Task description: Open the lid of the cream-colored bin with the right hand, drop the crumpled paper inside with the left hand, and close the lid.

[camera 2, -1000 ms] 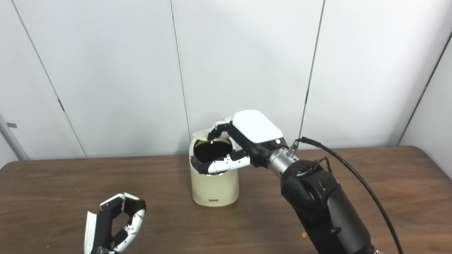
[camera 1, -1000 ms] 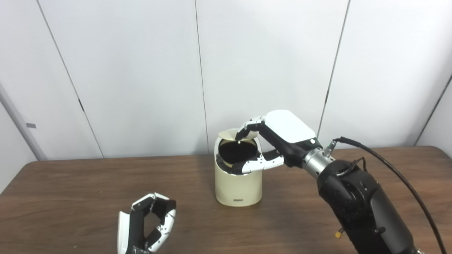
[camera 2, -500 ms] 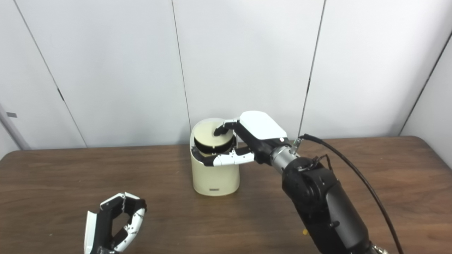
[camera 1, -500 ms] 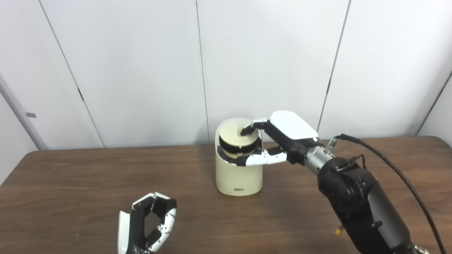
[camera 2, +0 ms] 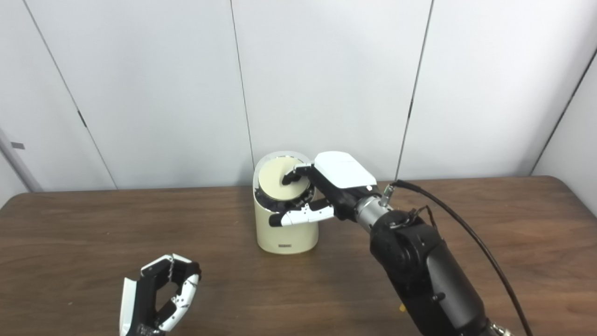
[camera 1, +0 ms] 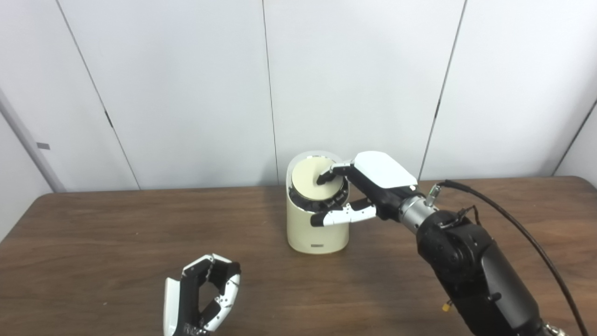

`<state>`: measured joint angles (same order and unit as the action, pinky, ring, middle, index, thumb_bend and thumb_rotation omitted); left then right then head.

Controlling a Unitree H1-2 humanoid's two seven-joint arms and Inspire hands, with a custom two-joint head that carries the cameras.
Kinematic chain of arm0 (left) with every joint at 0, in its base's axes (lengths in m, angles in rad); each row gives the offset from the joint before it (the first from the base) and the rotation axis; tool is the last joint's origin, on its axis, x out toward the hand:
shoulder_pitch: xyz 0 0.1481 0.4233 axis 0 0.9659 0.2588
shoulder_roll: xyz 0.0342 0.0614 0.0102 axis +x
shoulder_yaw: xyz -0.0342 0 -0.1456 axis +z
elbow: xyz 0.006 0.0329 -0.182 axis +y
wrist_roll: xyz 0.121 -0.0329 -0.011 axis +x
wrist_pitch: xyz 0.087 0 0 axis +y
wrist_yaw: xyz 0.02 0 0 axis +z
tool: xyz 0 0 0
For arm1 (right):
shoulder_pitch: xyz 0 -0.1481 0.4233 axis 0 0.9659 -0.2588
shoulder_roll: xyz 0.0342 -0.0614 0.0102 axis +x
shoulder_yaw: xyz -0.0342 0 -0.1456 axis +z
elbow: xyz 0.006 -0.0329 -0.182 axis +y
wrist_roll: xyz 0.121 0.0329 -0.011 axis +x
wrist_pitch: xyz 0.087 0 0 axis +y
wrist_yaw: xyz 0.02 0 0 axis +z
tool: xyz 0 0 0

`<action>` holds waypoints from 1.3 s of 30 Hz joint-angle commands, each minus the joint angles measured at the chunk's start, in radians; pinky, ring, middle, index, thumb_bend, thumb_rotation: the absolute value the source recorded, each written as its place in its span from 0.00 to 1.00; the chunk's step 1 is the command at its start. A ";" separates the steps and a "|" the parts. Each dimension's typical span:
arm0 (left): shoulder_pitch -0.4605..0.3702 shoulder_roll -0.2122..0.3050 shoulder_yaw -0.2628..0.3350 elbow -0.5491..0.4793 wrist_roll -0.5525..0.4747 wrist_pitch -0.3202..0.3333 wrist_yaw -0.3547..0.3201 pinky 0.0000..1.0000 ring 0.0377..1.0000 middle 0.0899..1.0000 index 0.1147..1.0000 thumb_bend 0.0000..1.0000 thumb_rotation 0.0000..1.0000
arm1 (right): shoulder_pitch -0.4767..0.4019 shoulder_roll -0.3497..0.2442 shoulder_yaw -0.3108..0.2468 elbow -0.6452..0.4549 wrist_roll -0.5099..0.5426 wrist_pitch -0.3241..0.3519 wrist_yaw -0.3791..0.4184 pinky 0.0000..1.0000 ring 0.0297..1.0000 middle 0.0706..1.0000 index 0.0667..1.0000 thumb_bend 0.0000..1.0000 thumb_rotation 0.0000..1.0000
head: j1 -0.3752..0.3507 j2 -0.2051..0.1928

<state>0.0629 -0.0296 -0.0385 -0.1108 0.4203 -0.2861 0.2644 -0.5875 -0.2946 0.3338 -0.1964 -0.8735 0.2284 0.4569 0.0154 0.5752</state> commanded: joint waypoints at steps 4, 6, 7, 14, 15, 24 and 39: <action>-0.017 -0.003 -0.001 -0.010 0.007 -0.016 0.007 0.33 0.35 0.35 0.32 0.28 0.39 | -0.009 -0.008 0.053 -0.031 -0.054 -0.060 -0.025 0.80 0.80 0.69 0.66 0.92 0.84 | -0.003 -0.004; -0.021 -0.002 -0.001 0.000 0.004 -0.022 0.009 0.33 0.35 0.35 0.32 0.28 0.39 | -0.012 -0.011 0.068 -0.038 -0.077 -0.065 -0.023 0.81 0.80 0.70 0.66 0.92 0.85 | -0.006 -0.008; -0.022 -0.002 -0.001 0.003 0.004 -0.023 0.010 0.33 0.35 0.35 0.32 0.29 0.39 | -0.013 -0.012 0.074 -0.041 -0.090 -0.068 -0.020 0.82 0.80 0.70 0.66 0.92 0.84 | -0.007 -0.009; -0.039 0.002 -0.002 0.036 0.015 -0.047 0.023 0.33 0.36 0.35 0.33 0.29 0.42 | -0.044 -0.025 0.150 -0.074 -0.219 -0.095 0.068 0.87 0.82 0.72 0.68 0.90 0.88 | -0.013 -0.019; -0.042 0.002 -0.003 0.039 0.016 -0.047 0.024 0.33 0.35 0.35 0.33 0.29 0.42 | -0.049 -0.024 0.163 -0.076 -0.243 -0.096 0.094 0.87 0.82 0.72 0.67 0.90 0.87 | -0.013 -0.021; -0.050 0.004 -0.003 0.049 0.016 -0.050 0.030 0.32 0.35 0.34 0.32 0.29 0.42 | -0.044 0.002 0.174 -0.053 -0.359 -0.065 0.243 0.83 0.81 0.71 0.65 0.89 0.88 | -0.018 -0.025; -0.062 0.016 0.006 0.086 0.008 -0.071 0.034 0.32 0.35 0.34 0.32 0.29 0.38 | 0.015 0.046 0.014 -0.112 -0.245 -0.074 0.085 0.80 0.78 0.70 0.66 0.88 0.83 | -0.031 -0.040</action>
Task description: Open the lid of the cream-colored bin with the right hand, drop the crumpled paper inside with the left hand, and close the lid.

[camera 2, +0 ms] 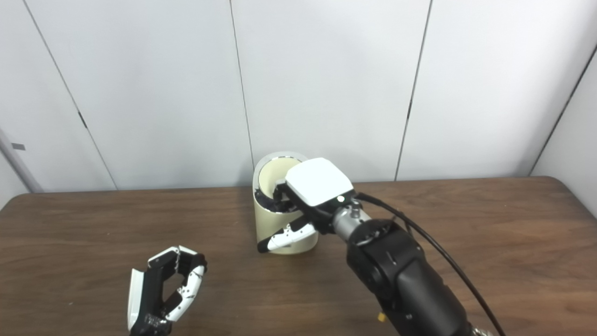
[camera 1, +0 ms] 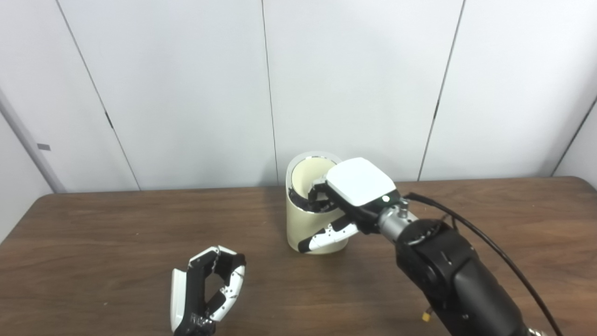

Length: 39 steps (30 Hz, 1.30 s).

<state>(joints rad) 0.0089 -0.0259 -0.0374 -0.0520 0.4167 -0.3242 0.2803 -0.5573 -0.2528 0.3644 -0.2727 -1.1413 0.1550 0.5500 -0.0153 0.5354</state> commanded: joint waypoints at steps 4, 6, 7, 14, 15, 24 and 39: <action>-0.011 0.019 0.008 0.035 0.010 -0.046 0.017 0.32 0.35 0.34 0.32 0.29 0.38 | 0.003 0.017 -0.066 -0.092 0.070 0.007 -0.039 0.80 0.78 0.71 0.68 0.88 0.85 | -0.005 -0.001; -0.011 0.019 0.011 0.034 0.003 -0.041 0.013 0.32 0.34 0.34 0.32 0.29 0.37 | 0.010 0.021 -0.089 -0.114 0.086 0.006 -0.052 0.80 0.78 0.71 0.68 0.87 0.85 | -0.010 -0.003; -0.012 0.020 0.011 0.034 0.001 -0.039 0.011 0.32 0.34 0.34 0.32 0.29 0.37 | 0.013 0.023 -0.096 -0.120 0.089 0.005 -0.054 0.80 0.79 0.71 0.67 0.87 0.86 | -0.010 -0.004; -0.011 0.021 0.012 0.038 0.000 -0.038 0.009 0.32 0.35 0.35 0.32 0.29 0.35 | 0.030 0.020 -0.130 -0.138 0.101 0.002 -0.068 0.81 0.80 0.72 0.69 0.89 0.86 | -0.012 -0.007; -0.010 0.021 0.011 0.037 0.005 -0.037 0.011 0.32 0.35 0.35 0.32 0.28 0.34 | 0.033 0.019 -0.133 -0.137 0.104 0.000 -0.072 0.81 0.80 0.72 0.69 0.88 0.86 | -0.012 -0.007; -0.012 0.019 0.010 0.040 0.009 -0.043 0.014 0.32 0.34 0.34 0.32 0.28 0.33 | 0.109 0.043 -0.193 -0.171 0.165 -0.002 -0.161 0.78 0.79 0.73 0.71 0.83 0.77 | -0.006 -0.012; -0.005 0.049 0.021 0.031 -0.010 -0.035 -0.001 0.33 0.37 0.39 0.38 0.28 0.40 | 0.418 0.111 -0.382 -0.068 0.529 -0.302 -0.642 0.56 0.68 0.71 0.66 0.31 0.58 | -0.018 -0.018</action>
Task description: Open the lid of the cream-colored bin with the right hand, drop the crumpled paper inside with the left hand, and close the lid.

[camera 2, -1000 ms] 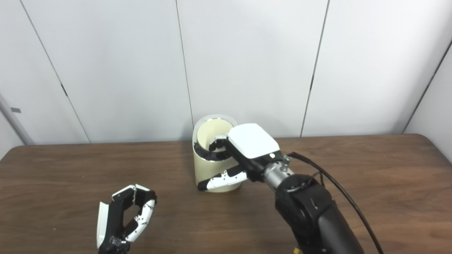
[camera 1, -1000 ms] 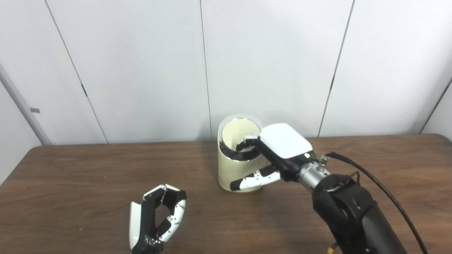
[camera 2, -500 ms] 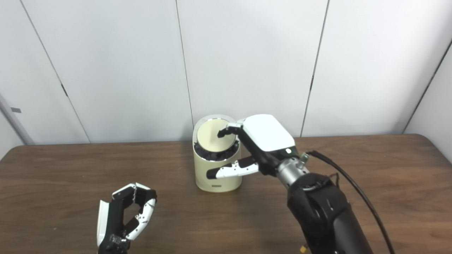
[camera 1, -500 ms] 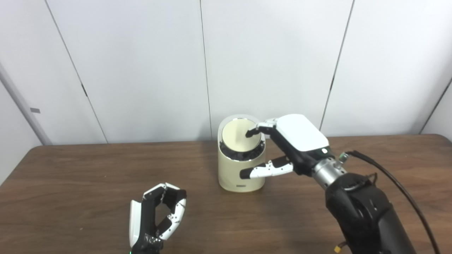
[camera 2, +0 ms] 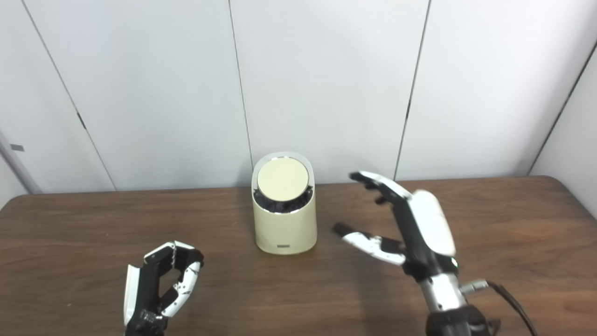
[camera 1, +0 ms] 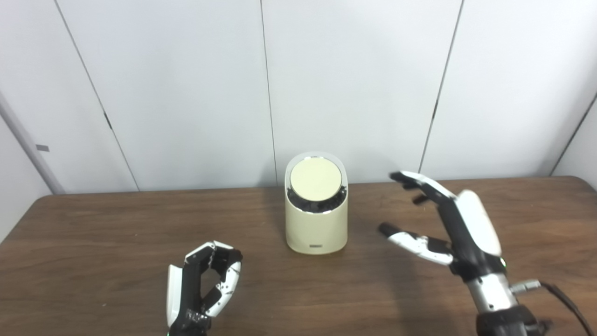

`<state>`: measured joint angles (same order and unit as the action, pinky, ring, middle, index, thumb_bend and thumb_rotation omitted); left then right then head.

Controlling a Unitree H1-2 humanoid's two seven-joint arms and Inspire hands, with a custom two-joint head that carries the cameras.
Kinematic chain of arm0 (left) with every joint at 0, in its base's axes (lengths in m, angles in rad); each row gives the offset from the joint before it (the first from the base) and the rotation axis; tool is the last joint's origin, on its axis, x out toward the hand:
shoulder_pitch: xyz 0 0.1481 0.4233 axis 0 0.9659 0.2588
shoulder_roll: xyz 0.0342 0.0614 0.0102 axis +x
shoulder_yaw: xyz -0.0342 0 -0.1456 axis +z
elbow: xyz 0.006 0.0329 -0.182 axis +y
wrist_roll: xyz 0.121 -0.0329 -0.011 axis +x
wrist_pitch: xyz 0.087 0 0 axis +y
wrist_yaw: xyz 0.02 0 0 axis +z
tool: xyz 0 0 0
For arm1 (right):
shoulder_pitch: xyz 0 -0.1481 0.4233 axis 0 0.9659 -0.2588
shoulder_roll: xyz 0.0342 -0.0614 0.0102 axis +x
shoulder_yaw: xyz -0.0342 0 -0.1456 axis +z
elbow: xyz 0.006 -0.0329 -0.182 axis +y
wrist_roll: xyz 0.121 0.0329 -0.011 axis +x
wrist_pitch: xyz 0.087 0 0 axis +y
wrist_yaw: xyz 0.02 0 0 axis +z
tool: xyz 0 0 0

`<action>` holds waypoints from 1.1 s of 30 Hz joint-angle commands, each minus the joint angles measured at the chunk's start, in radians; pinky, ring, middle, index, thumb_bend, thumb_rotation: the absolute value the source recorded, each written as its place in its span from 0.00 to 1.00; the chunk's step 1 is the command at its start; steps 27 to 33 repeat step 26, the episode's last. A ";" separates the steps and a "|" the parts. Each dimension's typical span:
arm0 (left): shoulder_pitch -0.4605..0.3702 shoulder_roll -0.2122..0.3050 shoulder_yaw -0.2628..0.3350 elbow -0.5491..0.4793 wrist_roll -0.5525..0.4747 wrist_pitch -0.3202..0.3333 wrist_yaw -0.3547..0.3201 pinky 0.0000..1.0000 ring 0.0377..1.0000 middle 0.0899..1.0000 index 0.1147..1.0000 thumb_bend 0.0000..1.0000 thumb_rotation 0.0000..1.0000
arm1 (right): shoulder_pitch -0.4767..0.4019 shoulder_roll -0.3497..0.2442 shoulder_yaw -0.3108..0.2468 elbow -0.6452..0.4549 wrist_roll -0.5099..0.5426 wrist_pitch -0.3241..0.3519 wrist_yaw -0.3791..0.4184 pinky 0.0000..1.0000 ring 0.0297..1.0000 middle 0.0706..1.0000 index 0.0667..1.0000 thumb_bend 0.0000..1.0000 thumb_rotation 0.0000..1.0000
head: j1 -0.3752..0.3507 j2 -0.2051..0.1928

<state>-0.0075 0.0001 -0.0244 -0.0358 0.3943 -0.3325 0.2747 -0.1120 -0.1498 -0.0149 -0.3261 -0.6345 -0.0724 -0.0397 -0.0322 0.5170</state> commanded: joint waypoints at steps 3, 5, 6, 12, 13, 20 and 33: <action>0.017 0.029 0.013 0.005 0.010 -0.026 0.003 0.35 0.39 0.41 0.40 0.28 0.39 | 0.010 0.017 -0.002 0.027 0.036 -0.142 -0.126 0.52 0.66 0.69 0.62 0.25 0.44 | -0.001 0.003; 0.021 0.030 0.016 -0.002 0.010 -0.027 0.005 0.35 0.40 0.41 0.40 0.27 0.37 | 0.032 0.025 -0.001 0.044 0.049 -0.165 -0.153 0.52 0.65 0.68 0.60 0.24 0.39 | 0.001 0.004; 0.022 0.030 0.017 -0.005 0.011 -0.027 0.006 0.35 0.40 0.42 0.40 0.27 0.36 | 0.044 0.028 0.000 0.054 0.057 -0.178 -0.166 0.51 0.65 0.68 0.59 0.24 0.38 | 0.001 0.004; 0.030 0.036 0.025 -0.008 0.018 -0.038 0.012 0.38 0.43 0.43 0.40 0.25 0.31 | 0.101 0.065 -0.005 0.120 0.160 -0.226 -0.201 0.49 0.62 0.65 0.60 0.28 0.38 | 0.015 0.000; 0.031 0.038 0.025 -0.009 0.021 -0.044 0.013 0.38 0.43 0.43 0.40 0.25 0.31 | 0.108 0.073 -0.006 0.137 0.194 -0.233 -0.200 0.49 0.61 0.64 0.59 0.28 0.36 | 0.020 -0.001; 0.035 0.043 0.030 0.004 0.021 -0.082 0.023 0.39 0.43 0.43 0.41 0.26 0.30 | 0.122 0.098 -0.017 0.225 0.330 -0.287 -0.198 0.52 0.62 0.64 0.62 0.26 0.35 | 0.035 -0.022; 0.052 0.034 0.039 -0.010 0.028 -0.102 0.037 0.38 0.43 0.44 0.41 0.26 0.27 | 0.130 0.098 -0.028 0.274 0.319 -0.354 -0.225 0.54 0.63 0.65 0.63 0.25 0.41 | 0.043 -0.036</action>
